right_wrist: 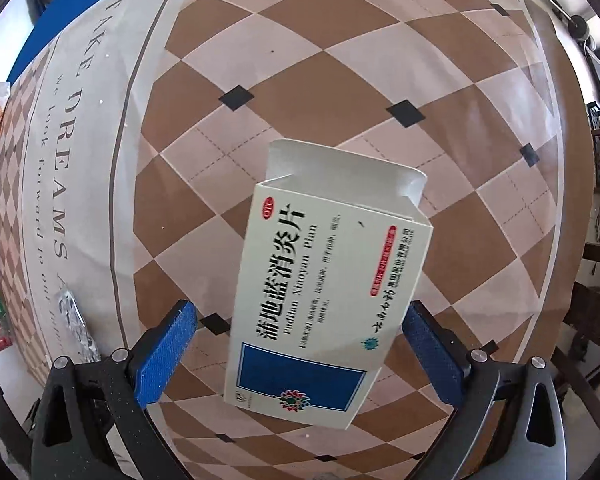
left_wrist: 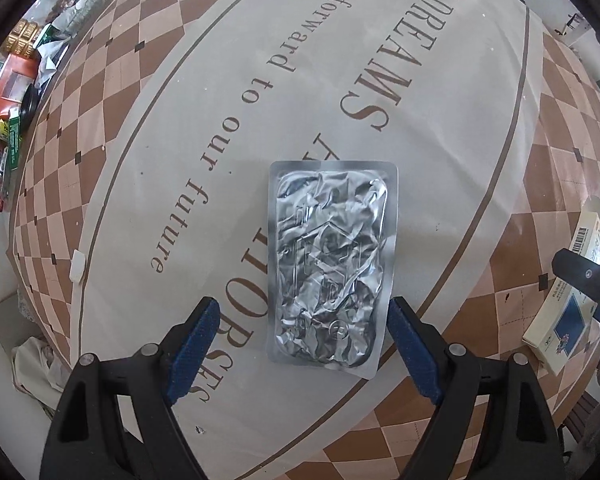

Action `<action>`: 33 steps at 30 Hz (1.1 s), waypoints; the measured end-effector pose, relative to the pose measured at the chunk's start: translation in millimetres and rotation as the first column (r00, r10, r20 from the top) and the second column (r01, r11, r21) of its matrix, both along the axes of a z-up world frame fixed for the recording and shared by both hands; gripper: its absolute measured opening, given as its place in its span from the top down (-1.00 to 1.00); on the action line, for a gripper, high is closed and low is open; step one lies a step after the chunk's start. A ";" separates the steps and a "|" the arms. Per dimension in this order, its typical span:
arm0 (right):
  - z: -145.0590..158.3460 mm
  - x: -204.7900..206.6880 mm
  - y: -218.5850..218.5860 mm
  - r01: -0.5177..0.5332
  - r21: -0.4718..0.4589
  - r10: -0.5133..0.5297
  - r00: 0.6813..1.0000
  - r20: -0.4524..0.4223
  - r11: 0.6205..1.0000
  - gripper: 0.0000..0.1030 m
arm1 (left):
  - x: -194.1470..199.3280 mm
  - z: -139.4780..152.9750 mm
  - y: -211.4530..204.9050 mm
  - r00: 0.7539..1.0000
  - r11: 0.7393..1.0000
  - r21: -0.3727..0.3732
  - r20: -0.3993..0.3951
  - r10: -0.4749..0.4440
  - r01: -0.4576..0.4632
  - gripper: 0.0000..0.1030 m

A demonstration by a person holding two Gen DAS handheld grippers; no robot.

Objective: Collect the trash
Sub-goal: 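Carry blister pack and box over the bin and open both tools to drop them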

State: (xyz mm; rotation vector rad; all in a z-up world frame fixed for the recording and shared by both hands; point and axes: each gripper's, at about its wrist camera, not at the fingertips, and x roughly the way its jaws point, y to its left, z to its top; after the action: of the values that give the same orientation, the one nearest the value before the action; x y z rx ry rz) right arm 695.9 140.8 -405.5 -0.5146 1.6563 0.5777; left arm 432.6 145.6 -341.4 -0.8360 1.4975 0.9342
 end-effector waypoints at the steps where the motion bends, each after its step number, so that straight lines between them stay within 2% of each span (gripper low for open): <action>1: 0.5 -3.4 4.2 -0.008 -0.001 0.008 1.000 0.015 1.000 -1.00 | 9.0 1.9 1.5 1.000 1.000 0.002 -0.005 -0.011 0.011 -0.64; 3: 6.5 -13.5 16.6 -0.033 -0.009 0.033 0.998 0.051 0.999 -0.98 | 19.5 -0.6 5.2 1.000 1.000 -0.003 -0.006 -0.028 0.028 -0.64; 4: 9.1 -17.5 19.6 -0.051 -0.014 0.052 0.996 0.072 0.999 -0.94 | 20.5 -3.7 5.5 0.999 0.999 -0.012 -0.009 -0.032 0.032 -0.67; 6: 13.5 -25.4 24.5 -0.089 -0.027 0.092 0.988 0.122 0.996 -0.80 | 21.1 -3.5 9.8 1.000 1.000 -0.013 0.022 -0.020 0.020 -0.61; 8: 22.4 -30.9 12.6 -0.124 -0.017 0.125 0.978 0.164 0.992 -0.51 | 15.2 0.2 15.1 0.996 0.999 -0.043 0.085 0.002 0.002 -0.22; 9: 24.6 -34.6 12.2 -0.135 -0.013 0.135 0.978 0.161 0.991 -0.52 | 14.9 2.8 13.9 0.995 0.999 -0.052 0.100 0.009 -0.004 -0.12; 11: 28.7 -41.9 14.4 -0.158 -0.007 0.157 0.971 0.178 0.987 -0.51 | 16.2 8.3 10.7 0.998 1.000 -0.010 0.063 -0.028 0.029 -0.11; 16: 35.9 -52.6 9.6 -0.165 0.024 0.159 0.974 0.164 0.986 -0.50 | 18.0 14.0 6.1 0.997 1.000 0.000 0.069 -0.028 0.028 -0.11; 24: 69.3 -54.7 -19.5 -0.123 0.096 0.109 0.984 0.138 0.988 -0.50 | 18.5 14.3 5.4 0.993 0.994 0.090 0.097 -0.066 0.057 -0.11; 32: 119.6 -67.1 -34.4 -0.134 0.182 0.104 0.981 0.165 0.974 -0.50 | 3.2 61.8 -22.0 0.982 0.981 0.179 0.160 -0.099 0.070 -0.11; 33: 118.5 -53.4 -45.2 -0.137 0.193 0.105 0.980 0.166 0.972 -0.50 | -0.2 69.7 -26.2 0.980 0.979 0.189 0.169 -0.103 0.070 -0.11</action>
State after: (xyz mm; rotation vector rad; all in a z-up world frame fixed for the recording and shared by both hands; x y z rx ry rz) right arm 642.5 95.6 -286.9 -0.4999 1.4067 0.7696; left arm 432.4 119.3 -271.6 -0.6962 1.2633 0.8924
